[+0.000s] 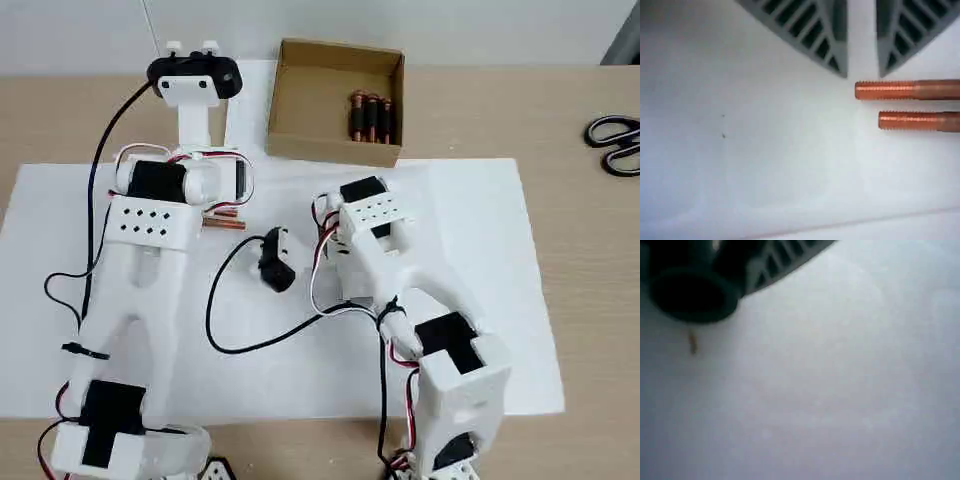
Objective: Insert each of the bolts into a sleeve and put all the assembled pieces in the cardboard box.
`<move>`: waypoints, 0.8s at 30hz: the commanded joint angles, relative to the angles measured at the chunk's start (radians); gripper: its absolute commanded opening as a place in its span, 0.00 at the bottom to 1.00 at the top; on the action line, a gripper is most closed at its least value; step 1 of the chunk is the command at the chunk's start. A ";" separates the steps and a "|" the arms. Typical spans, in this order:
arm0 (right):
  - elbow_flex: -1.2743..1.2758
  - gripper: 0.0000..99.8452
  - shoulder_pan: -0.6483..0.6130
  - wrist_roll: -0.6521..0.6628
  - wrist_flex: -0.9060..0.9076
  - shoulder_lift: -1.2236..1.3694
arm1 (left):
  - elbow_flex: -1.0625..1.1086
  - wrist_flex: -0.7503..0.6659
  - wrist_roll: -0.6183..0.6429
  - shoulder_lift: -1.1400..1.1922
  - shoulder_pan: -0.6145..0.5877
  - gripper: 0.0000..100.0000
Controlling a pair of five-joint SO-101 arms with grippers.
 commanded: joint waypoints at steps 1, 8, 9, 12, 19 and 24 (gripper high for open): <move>-0.054 0.01 -0.031 -0.041 -0.008 -0.090 | -0.004 -0.015 -0.005 -0.052 0.000 0.04; -0.066 0.01 -0.084 -0.212 -0.012 -0.225 | -0.002 -0.015 -0.003 -0.052 0.000 0.04; -0.064 0.01 -0.085 -0.244 -0.021 -0.240 | -0.002 -0.015 -0.003 -0.052 0.000 0.04; -0.064 0.01 -0.090 -0.358 -0.054 -0.285 | -0.002 -0.014 -0.003 -0.052 0.000 0.04; -0.064 0.01 -0.056 -0.678 -0.094 -0.389 | -0.002 -0.014 0.002 -0.060 -0.002 0.03; -0.064 0.01 0.028 -0.859 -0.094 -0.440 | -0.002 -0.014 0.002 -0.060 -0.008 0.03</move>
